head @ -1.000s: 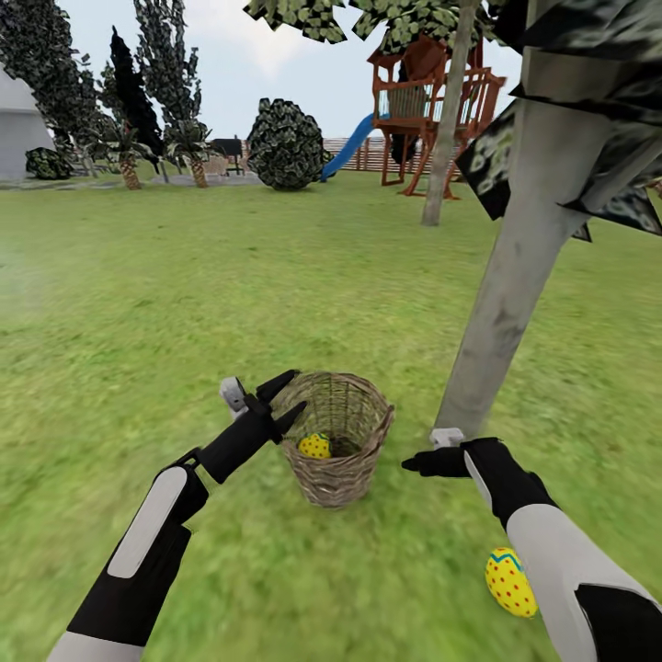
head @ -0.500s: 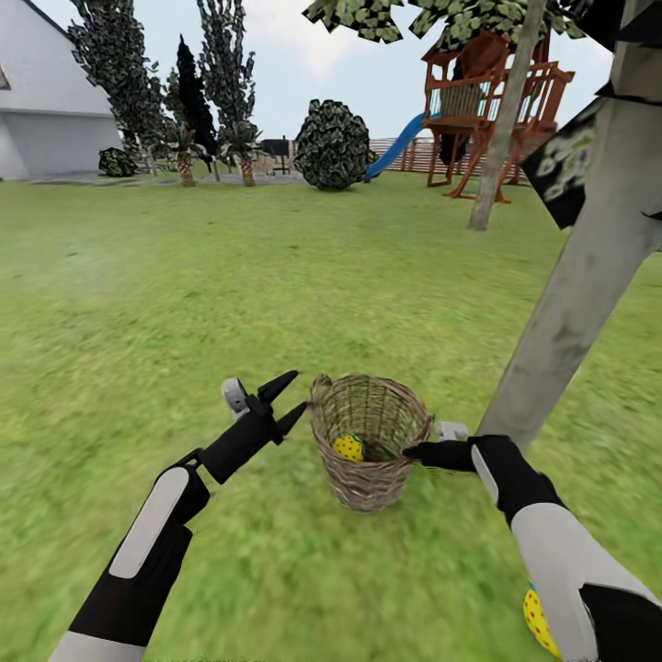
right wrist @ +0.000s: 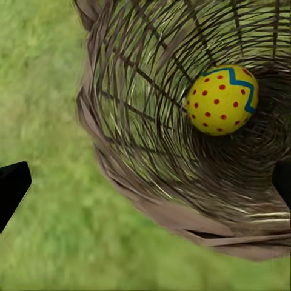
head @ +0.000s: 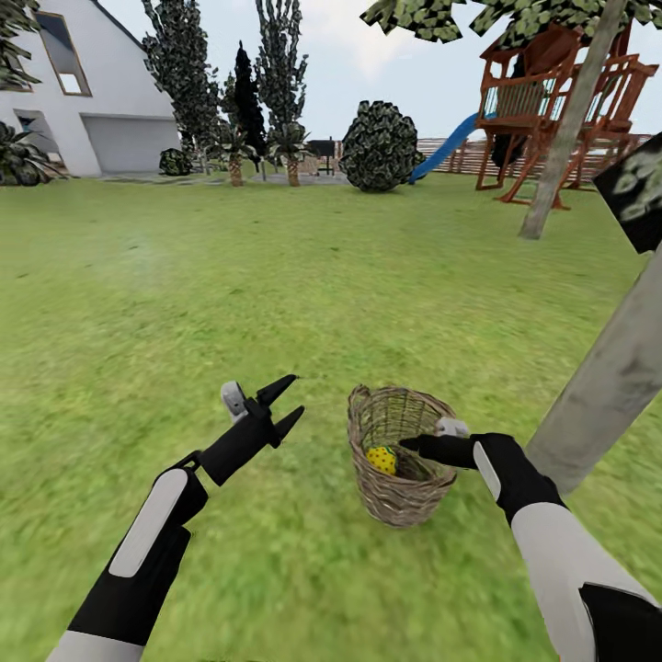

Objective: Take the three Easter eggs out of the wicker basket on the lawn in the garden, then place them on the lawn next to a single tree (choose any tree) so that all three eggs are next to the same tree and none are left in the basket.

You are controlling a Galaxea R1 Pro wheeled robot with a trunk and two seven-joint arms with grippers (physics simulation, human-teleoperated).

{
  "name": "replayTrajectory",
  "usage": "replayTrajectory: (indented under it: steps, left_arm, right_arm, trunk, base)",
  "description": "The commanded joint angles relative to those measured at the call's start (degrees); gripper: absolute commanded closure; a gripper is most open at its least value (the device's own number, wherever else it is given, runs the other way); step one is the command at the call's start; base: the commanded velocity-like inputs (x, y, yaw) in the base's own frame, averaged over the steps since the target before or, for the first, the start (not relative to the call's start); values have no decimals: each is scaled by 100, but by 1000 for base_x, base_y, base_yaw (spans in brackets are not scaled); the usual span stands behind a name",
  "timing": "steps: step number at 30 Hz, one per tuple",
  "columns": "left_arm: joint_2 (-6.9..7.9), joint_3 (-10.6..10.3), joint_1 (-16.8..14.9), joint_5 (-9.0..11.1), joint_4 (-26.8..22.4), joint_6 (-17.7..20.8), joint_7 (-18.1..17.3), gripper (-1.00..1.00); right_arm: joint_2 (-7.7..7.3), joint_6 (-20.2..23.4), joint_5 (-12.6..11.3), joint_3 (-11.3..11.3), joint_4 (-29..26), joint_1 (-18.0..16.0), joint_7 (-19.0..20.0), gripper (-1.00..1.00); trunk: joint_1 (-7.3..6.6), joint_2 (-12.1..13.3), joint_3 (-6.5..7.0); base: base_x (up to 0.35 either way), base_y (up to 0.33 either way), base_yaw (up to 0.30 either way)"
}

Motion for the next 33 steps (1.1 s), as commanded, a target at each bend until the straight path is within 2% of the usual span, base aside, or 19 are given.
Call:
replayTrajectory:
  steps: [1,5,6,7,9,10,12,14,19,22,24,28,33]
  left_arm:
    - [3,-5,-8,18,5,11,-16,-100]
    - [-12,-11,-11,-8,14,5,-7,-100]
    - [-16,-15,-11,-15,17,3,-5,-100]
    - [-24,-17,-12,-22,20,-2,-3,-100]
    - [-25,-17,-10,-26,22,-5,-2,-100]
    - [-22,-14,-9,-23,23,-11,-3,-100]
    - [-13,-12,-10,-15,23,-14,-8,-100]
    - [-9,-14,-9,-9,28,-22,-5,-100]
    - [-18,-19,-9,2,185,-76,-36,-100]
    - [-22,0,-11,15,321,-98,-43,-100]
    - [-25,103,-10,28,479,-105,-45,-100]
    - [-29,322,-10,48,754,-91,-56,-100]
    - [-32,403,-12,52,842,-78,-61,-100]
  right_arm:
    - [2,39,9,-24,-17,-1,28,-100]
    - [-13,31,12,-26,-193,-14,-45,-100]
    - [-12,30,10,-29,-329,-18,-113,-100]
    - [-9,29,8,-32,-579,-23,-373,-100]
    - [-4,19,7,-32,-848,-23,-998,-100]
    - [32,-11,12,-19,-990,-20,-1850,-100]
    - [195,-38,19,-6,-1079,-18,-2997,-100]
    - [290,-46,26,-2,-1105,-18,-3443,-100]
    - [358,-43,73,10,-1150,-10,-3891,-100]
    - [416,-32,66,29,-1171,-3,-4503,-100]
    - [569,-33,72,29,-1176,-7,-4924,-100]
    - [678,12,49,71,-1139,-6,-5133,-100]
    - [704,307,18,360,-1096,-2,-5171,-100]
  trunk:
    - [-23,40,13]
    - [-111,200,75]
    - [-133,240,90]
    - [-155,280,104]
    - [-199,361,132]
    - [-221,401,146]
    - [-265,481,173]
    - [-287,521,183]
    - [-287,521,160]
    - [-287,521,144]
    - [-287,521,134]
    - [-287,521,128]
    - [-287,521,127]
  base:
    - [0,0,292]
    - [0,0,288]
    - [0,0,276]
    - [0,0,270]
    - [0,0,266]
    - [0,0,239]
    - [0,0,188]
    - [0,0,148]
    - [0,0,128]
    - [0,0,135]
    - [26,0,125]
    - [206,0,42]
    - [322,0,5]
